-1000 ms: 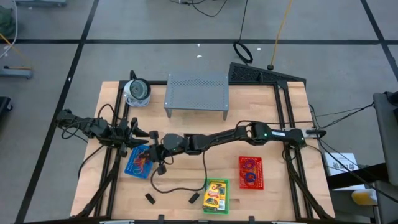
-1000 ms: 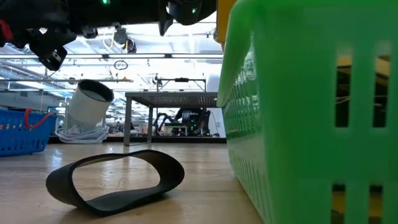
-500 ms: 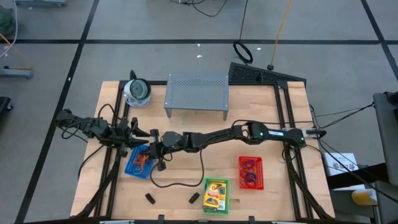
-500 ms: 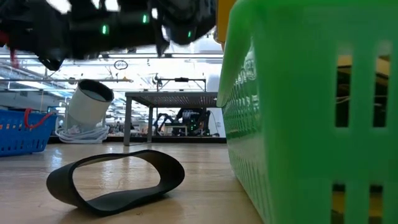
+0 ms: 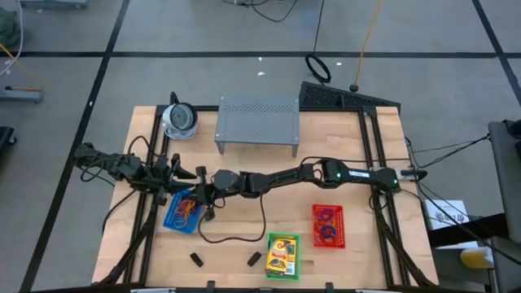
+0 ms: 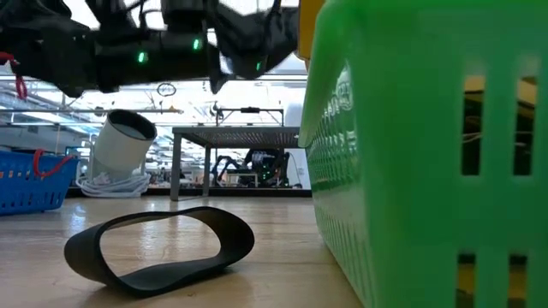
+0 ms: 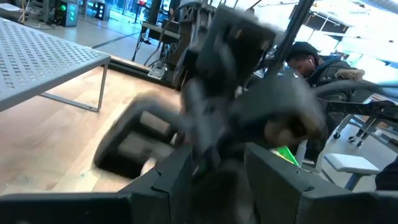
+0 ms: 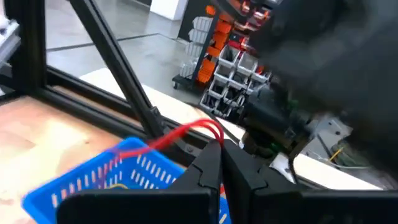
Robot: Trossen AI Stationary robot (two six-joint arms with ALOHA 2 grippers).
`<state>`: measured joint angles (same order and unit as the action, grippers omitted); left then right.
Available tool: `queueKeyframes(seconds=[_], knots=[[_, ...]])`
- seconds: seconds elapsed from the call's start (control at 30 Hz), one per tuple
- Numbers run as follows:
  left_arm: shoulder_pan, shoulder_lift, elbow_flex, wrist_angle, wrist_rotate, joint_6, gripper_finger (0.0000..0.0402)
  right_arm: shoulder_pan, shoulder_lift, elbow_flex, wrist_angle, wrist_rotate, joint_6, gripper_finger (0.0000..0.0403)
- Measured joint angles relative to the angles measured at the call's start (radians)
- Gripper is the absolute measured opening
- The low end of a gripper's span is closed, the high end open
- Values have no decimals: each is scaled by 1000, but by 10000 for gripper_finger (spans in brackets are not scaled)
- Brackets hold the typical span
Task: Pick & Place Office Desk Supplies
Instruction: Put the red rubber band into the blue bin
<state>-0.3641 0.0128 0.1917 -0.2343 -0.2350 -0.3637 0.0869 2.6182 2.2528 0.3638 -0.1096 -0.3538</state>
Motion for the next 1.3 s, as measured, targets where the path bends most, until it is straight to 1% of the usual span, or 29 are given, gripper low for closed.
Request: queueKeyframes(seconds=[0.1,0.2,0.37,0.87,0.97,1.3], knots=[[0,0,0,0,0,0,154,-1,26,-5,6,-1,26,0],[0,0,0,0,0,0,154,-1,42,-4,24,1,-4,0],[0,0,0,0,0,0,154,-2,46,-2,18,0,24,0],[0,0,0,0,0,0,154,-2,45,-3,13,1,-1,1],[0,0,0,0,0,0,154,-2,45,-3,5,1,0,12],[0,0,0,0,0,0,154,-1,45,-3,-17,2,1,79]])
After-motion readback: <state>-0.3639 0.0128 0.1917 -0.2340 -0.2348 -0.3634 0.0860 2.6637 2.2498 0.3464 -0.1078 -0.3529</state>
